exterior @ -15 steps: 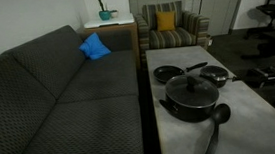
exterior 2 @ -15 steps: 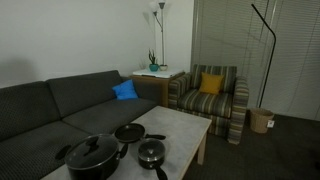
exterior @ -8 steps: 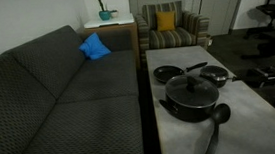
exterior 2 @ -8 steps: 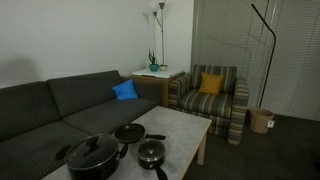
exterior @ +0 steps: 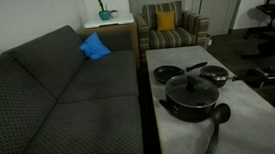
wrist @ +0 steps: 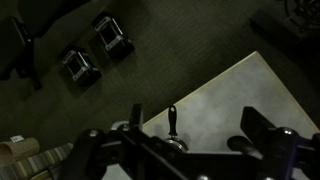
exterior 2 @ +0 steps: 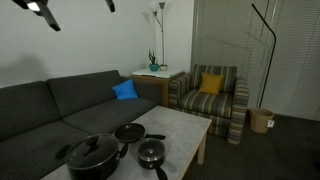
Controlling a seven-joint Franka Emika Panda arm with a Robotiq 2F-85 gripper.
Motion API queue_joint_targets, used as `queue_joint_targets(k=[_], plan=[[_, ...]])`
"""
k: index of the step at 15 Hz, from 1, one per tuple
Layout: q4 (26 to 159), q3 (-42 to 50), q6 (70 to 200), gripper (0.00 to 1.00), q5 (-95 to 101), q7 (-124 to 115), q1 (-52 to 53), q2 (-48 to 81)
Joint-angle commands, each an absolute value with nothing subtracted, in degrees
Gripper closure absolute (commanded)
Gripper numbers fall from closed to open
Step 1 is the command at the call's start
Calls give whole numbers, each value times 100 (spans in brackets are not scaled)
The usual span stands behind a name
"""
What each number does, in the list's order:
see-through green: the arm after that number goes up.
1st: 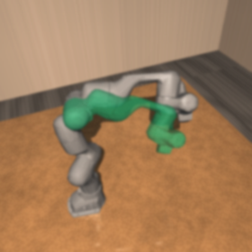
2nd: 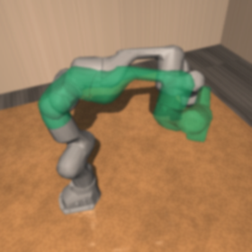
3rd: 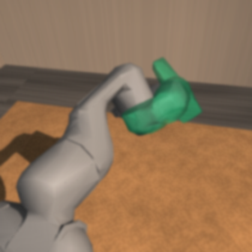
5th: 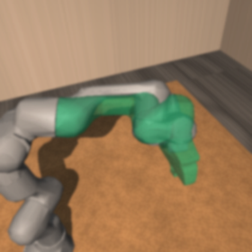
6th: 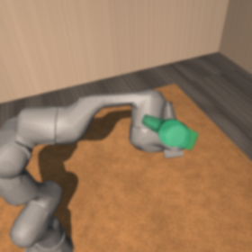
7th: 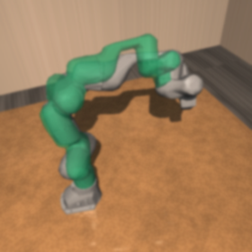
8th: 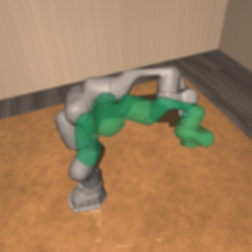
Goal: Remove the lid from the black pot.
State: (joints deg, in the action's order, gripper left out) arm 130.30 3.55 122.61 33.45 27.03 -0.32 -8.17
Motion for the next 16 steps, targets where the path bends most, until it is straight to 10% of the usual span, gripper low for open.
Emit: queue_joint_targets(k=[1, 16], plan=[[12279, 207, 12607, 0, 3638, 3047, 16, 156], [11361, -102, 13068, 0, 3698, 3231, 147, 1330]])
